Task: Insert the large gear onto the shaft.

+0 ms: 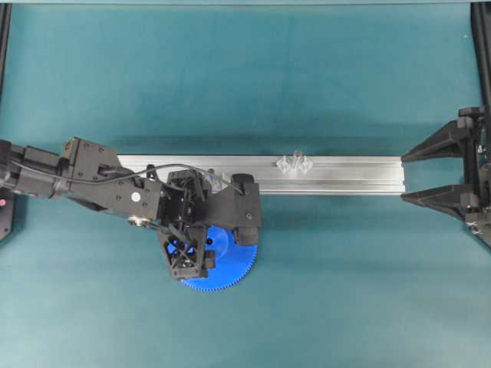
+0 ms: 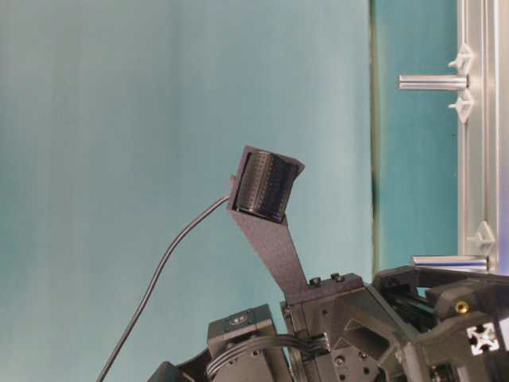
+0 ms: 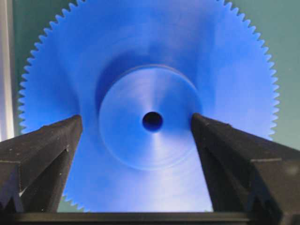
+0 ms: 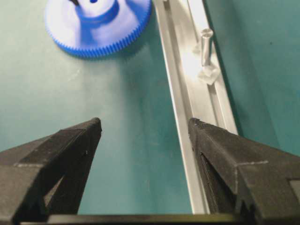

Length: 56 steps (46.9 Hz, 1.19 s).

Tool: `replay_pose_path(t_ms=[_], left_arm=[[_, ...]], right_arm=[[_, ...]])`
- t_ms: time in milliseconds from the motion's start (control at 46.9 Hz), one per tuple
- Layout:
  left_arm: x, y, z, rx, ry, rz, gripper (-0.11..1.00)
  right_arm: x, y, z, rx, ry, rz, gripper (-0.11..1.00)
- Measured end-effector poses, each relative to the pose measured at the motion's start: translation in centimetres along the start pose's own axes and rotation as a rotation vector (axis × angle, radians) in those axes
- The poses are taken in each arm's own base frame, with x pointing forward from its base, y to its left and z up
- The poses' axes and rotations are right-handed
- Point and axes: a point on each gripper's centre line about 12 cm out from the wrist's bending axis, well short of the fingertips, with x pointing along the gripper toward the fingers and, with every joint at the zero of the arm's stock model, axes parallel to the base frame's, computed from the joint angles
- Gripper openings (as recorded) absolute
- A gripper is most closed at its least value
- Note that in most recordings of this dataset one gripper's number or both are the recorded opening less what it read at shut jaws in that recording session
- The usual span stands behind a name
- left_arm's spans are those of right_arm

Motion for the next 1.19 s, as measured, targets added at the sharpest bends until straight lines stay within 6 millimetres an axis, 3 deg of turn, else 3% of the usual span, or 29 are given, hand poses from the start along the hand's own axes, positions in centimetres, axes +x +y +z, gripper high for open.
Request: replay_pose_path(t_ms=[234, 533, 1193], left_arm=[[-0.1, -0.1, 0.5, -0.005, -0.03, -0.005, 0.92], [-0.2, -1.8, 0.5, -0.015, -0.03, -0.024, 0.92], [0.0, -1.1, 0.4, 0.035, -0.017, -0.014, 0.92]], right_arm=[[0.0, 0.0, 0.1, 0.0, -0.003, 0.001, 0.83], [0.0, 0.1, 0.1, 0.025, -0.009, 0.003, 0.82], [0.0, 0.5, 0.5, 0.018, -0.041, 0.027, 0.82]])
